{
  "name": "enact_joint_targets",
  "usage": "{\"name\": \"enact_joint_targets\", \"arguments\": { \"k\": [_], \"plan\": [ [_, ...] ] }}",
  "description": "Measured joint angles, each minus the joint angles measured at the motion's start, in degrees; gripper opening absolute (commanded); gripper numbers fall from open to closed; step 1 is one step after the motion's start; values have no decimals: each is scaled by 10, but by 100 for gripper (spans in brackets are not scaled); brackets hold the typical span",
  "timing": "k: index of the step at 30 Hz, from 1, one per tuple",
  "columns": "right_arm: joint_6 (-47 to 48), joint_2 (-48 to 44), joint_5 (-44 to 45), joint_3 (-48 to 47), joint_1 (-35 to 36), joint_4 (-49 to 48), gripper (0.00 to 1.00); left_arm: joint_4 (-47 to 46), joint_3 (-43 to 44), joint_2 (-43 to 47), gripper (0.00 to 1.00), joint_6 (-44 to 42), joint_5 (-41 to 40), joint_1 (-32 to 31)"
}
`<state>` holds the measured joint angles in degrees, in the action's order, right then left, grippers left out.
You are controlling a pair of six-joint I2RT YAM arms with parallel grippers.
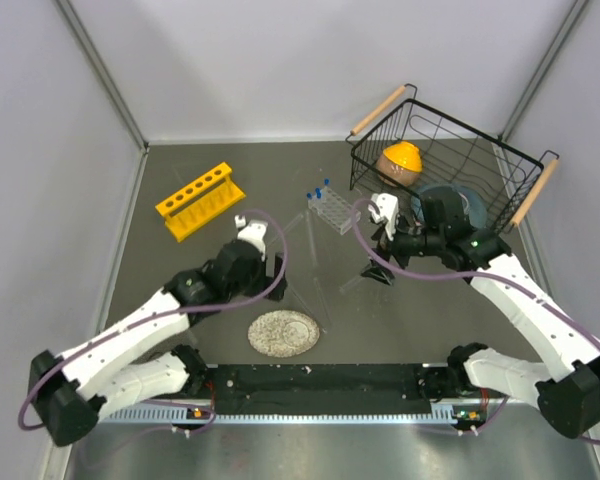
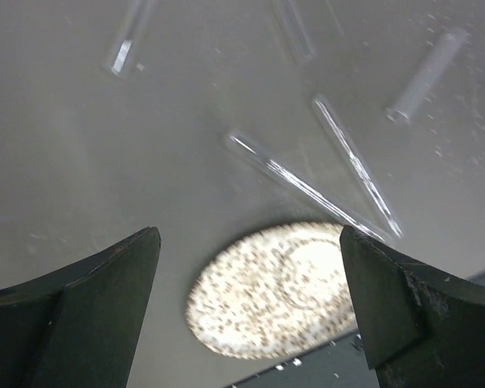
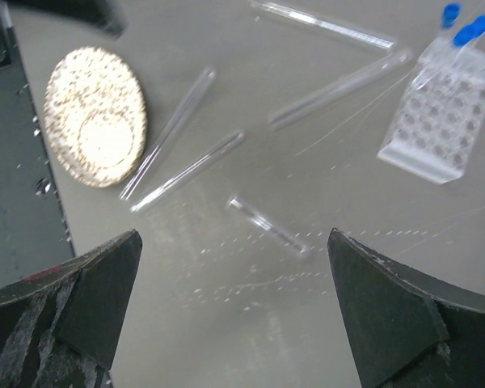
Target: Organize the chemistry lab equipment
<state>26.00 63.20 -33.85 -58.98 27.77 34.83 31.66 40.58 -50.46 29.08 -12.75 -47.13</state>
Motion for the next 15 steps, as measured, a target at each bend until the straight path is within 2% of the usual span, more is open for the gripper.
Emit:
{"name": "enact_joint_targets", "arguments": {
  "k": [3, 7, 15],
  "plan": [
    [-6, -33, -41, 54, -22, -9, 99, -3, 51, -82, 98, -55, 26, 55],
    [-12, -42, -74, 104, -36, -24, 99, 2, 131, -208, 92, -125, 59, 113],
    [-11, -59, -87, 122, -52, -40, 99, 19, 303, -430, 75, -240, 91, 150]
  ]
}}
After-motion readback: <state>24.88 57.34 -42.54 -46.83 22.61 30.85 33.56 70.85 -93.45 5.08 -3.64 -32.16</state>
